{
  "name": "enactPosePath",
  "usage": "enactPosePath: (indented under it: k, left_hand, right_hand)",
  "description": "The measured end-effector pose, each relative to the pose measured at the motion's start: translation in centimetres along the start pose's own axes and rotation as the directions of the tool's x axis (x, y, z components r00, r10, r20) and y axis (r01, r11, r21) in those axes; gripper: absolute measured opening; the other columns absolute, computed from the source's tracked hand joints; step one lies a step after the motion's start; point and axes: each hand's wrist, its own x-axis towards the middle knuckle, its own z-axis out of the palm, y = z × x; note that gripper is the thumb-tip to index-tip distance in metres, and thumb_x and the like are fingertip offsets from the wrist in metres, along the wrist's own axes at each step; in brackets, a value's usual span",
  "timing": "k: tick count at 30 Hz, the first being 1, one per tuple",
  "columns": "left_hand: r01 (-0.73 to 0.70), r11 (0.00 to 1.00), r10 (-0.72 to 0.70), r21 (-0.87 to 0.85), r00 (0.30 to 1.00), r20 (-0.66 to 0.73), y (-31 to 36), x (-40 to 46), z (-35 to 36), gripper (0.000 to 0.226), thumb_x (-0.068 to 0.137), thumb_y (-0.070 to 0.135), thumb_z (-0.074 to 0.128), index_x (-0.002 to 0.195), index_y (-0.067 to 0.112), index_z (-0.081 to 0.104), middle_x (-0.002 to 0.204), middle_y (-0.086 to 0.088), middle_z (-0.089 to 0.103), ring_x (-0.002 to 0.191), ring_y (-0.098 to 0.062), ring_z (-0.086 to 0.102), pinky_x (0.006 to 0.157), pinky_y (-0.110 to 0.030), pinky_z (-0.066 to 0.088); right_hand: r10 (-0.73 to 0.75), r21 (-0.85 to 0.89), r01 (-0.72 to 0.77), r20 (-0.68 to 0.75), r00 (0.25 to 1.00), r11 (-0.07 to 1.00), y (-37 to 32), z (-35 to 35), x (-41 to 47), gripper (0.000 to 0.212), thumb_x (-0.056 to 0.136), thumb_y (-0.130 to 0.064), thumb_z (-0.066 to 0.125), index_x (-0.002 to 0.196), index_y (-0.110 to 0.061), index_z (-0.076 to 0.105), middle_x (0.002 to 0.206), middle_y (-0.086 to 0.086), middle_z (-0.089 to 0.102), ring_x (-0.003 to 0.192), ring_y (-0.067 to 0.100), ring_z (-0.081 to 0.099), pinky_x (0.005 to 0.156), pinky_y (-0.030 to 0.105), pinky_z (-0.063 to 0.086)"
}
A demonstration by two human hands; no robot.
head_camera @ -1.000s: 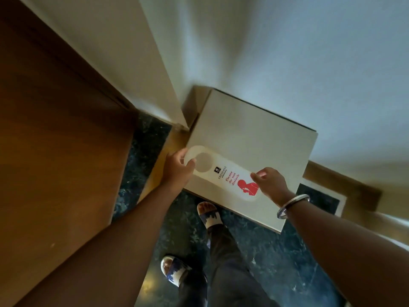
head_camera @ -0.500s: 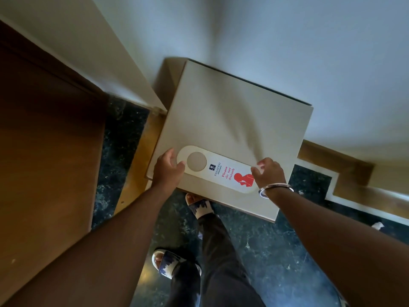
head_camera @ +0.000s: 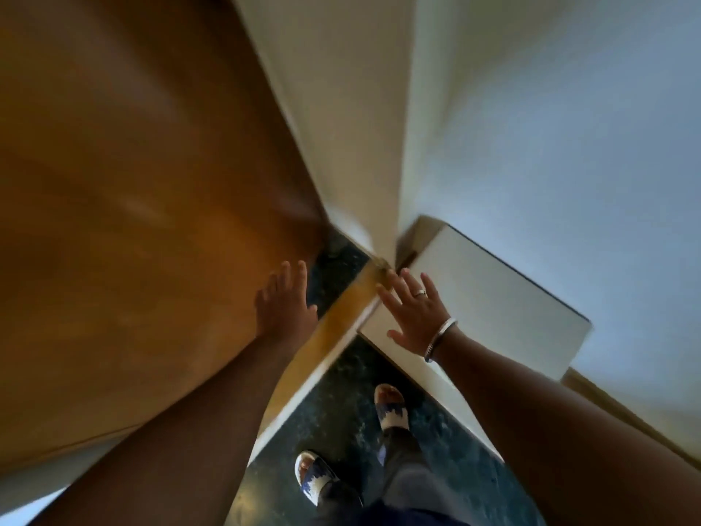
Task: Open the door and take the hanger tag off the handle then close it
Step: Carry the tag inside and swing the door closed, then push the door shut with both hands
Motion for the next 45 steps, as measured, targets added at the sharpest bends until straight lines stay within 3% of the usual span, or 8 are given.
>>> enactPosePath:
  k: [6, 11, 15, 19, 22, 30, 40, 45]
  left_hand:
    - [0.378, 0.909, -0.319, 0.174, 0.902, -0.289, -12.5, -9.6, -10.5, 0.095, 0.090, 0.058, 0.051, 0.159, 0.023, -0.004, 0.168, -0.013, 0.002, 0.153, -0.035, 0.008, 0.120, -0.059, 0.006]
    - [0.530, 0.838, -0.373, 0.131, 0.731, -0.571, -19.0, -20.2, -19.4, 0.097, 0.072, 0.047, 0.078, 0.154, 0.016, 0.036, 0.160, -0.020, 0.030, 0.145, -0.042, 0.032, 0.115, -0.062, 0.018]
    - [0.701, 0.710, -0.437, 0.071, 0.518, -0.736, -23.8, -27.3, -26.7, 0.098, 0.071, 0.051, 0.080, 0.152, 0.017, 0.038, 0.158, -0.021, 0.035, 0.143, -0.043, 0.034, 0.113, -0.065, 0.024]
    - [0.777, 0.629, -0.465, -0.037, 0.337, -0.819, -27.4, -32.3, -32.4, 0.104, 0.073, 0.058, 0.076, 0.156, 0.019, 0.028, 0.162, -0.021, 0.024, 0.148, -0.043, 0.024, 0.116, -0.063, 0.018]
    - [0.794, 0.597, -0.464, -0.115, 0.225, -0.857, -30.0, -34.7, -35.8, 0.109, 0.074, 0.067, 0.069, 0.159, 0.024, 0.014, 0.166, -0.017, 0.012, 0.152, -0.038, 0.012, 0.119, -0.059, 0.010]
    - [0.730, 0.679, -0.347, -0.081, 0.222, -0.911, -35.0, -34.7, -39.6, 0.108, 0.078, 0.075, 0.057, 0.159, 0.023, 0.008, 0.166, -0.017, 0.009, 0.152, -0.038, 0.009, 0.121, -0.053, 0.008]
    - [0.606, 0.790, -0.231, -0.092, 0.155, -0.961, -39.1, -32.0, -39.2, 0.108, 0.077, 0.077, 0.057, 0.159, 0.026, 0.010, 0.167, -0.015, 0.007, 0.153, -0.037, -0.001, 0.122, -0.052, 0.002]
    - [0.582, 0.806, -0.252, -0.112, 0.166, -0.953, -40.5, -30.9, -39.6, 0.113, 0.075, 0.071, 0.066, 0.159, 0.025, 0.007, 0.167, -0.015, 0.002, 0.152, -0.036, -0.005, 0.119, -0.052, 0.002]
  right_hand:
    - [-0.371, -0.167, 0.337, -0.252, 0.894, 0.926, -12.2, -14.0, 7.4, 0.107, 0.070, -0.075, 0.069, 0.154, -0.019, 0.033, 0.159, 0.021, 0.029, 0.143, 0.043, 0.033, 0.113, 0.066, 0.024]
    - [-0.596, -0.196, 0.579, -0.454, 0.662, 0.792, -26.0, -24.0, 10.2, 0.121, 0.056, -0.075, 0.078, 0.153, -0.019, 0.031, 0.158, 0.022, 0.030, 0.142, 0.042, 0.035, 0.114, 0.065, 0.016]
    - [-0.654, -0.238, 0.689, -0.617, 0.437, 0.684, -36.1, -31.8, 9.4, 0.114, 0.061, -0.069, 0.077, 0.153, -0.021, 0.029, 0.161, 0.018, 0.023, 0.145, 0.040, 0.026, 0.113, 0.063, 0.023]
    - [-0.624, -0.274, 0.712, -0.727, 0.288, 0.647, -42.5, -39.5, 8.1, 0.093, 0.082, -0.079, 0.036, 0.155, -0.022, 0.029, 0.162, 0.018, 0.025, 0.147, 0.039, 0.024, 0.116, 0.060, 0.020]
    - [-0.570, -0.292, 0.698, -0.796, 0.201, 0.654, -46.1, -44.5, 7.3, 0.103, 0.073, -0.072, 0.064, 0.156, -0.025, 0.026, 0.163, 0.018, 0.021, 0.148, 0.039, 0.021, 0.116, 0.058, 0.023]
    - [-0.470, -0.282, 0.578, -0.858, 0.205, 0.766, -50.2, -49.3, 7.5, 0.112, 0.068, -0.067, 0.077, 0.156, -0.025, 0.022, 0.164, 0.017, 0.015, 0.150, 0.040, 0.013, 0.115, 0.061, 0.024]
    - [-0.403, -0.324, 0.424, -0.908, 0.111, 0.846, -52.3, -49.1, 10.2, 0.107, 0.075, -0.082, 0.048, 0.157, -0.022, 0.016, 0.164, 0.018, 0.003, 0.151, 0.041, 0.006, 0.115, 0.064, 0.019]
    - [-0.399, -0.319, 0.399, -0.907, 0.135, 0.860, -53.7, -49.2, 11.9, 0.108, 0.076, -0.083, 0.041, 0.158, -0.019, 0.012, 0.164, 0.022, 0.005, 0.150, 0.039, -0.008, 0.116, 0.065, 0.007]
